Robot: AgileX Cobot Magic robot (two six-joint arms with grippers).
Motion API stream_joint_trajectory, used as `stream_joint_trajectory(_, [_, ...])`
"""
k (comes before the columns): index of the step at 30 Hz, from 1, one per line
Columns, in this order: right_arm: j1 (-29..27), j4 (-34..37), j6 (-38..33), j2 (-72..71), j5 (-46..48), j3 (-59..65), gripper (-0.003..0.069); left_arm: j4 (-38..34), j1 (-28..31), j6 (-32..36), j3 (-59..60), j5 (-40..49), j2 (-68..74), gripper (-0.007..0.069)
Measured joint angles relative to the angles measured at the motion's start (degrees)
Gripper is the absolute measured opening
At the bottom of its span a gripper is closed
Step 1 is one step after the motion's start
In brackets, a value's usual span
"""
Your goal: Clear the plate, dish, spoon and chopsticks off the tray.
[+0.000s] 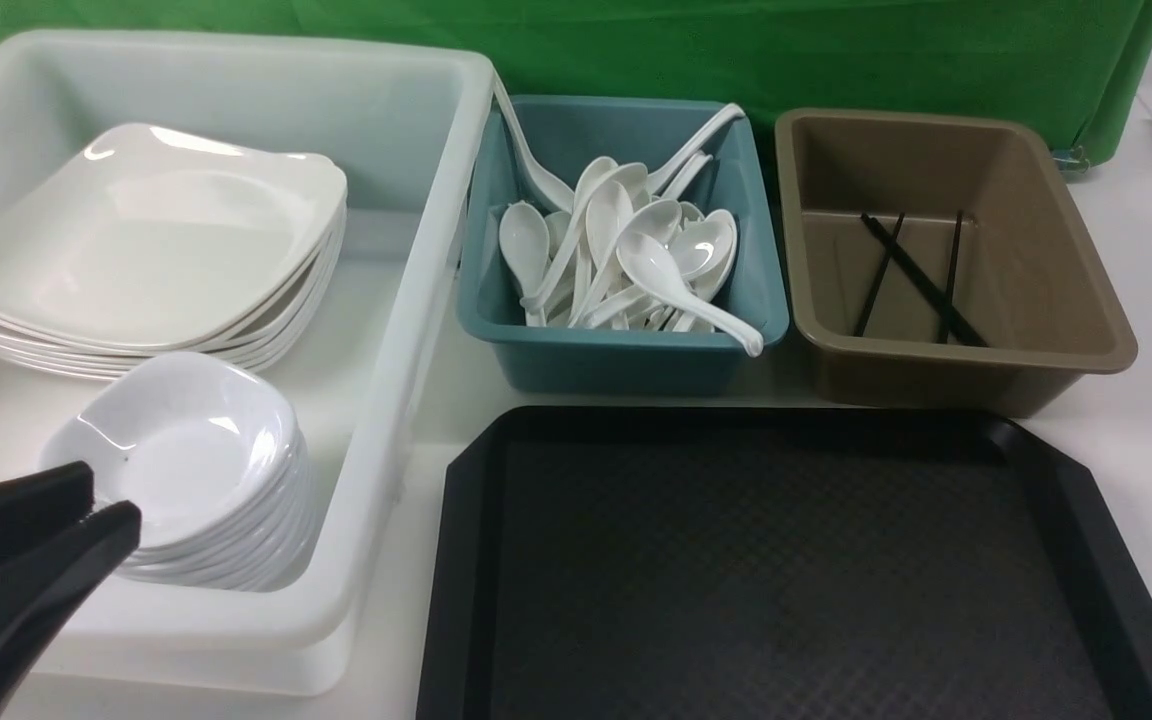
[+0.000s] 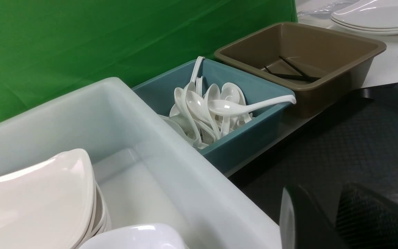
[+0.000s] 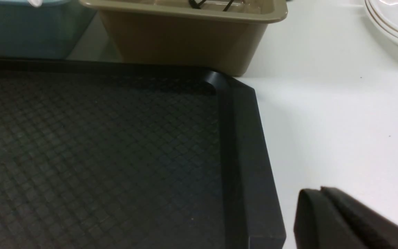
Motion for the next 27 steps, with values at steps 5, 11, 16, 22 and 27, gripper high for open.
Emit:
stream_joint_trajectory(5, [0.00, 0.00, -0.02, 0.00, 0.00, 0.00, 0.0062, 0.46, 0.00, 0.26, 0.05, -0.60, 0.00, 0.0152])
stream_joint_trajectory(11, [0.00, 0.00, -0.02, 0.00, 0.00, 0.00, 0.0070, 7.17, 1.27, -12.78, 2.91, -13.51, -0.83, 0.0150])
stream_joint_trajectory(16, [0.00, 0.00, 0.04, 0.00, 0.00, 0.00, 0.0079, 23.72, 7.85, -38.04, 10.28, -23.09, -5.18, 0.0077])
stream_joint_trajectory(22, [0.00, 0.00, 0.04, 0.00, 0.00, 0.00, 0.0095, 30.55, 12.03, -46.37, 25.66, -20.56, -16.47, 0.0010])
stream_joint_trajectory(27, [0.00, 0.00, -0.02, 0.00, -0.18, 0.00, 0.0106, 31.48, 12.09, -49.34, 28.61, -15.13, -18.45, 0.0010])
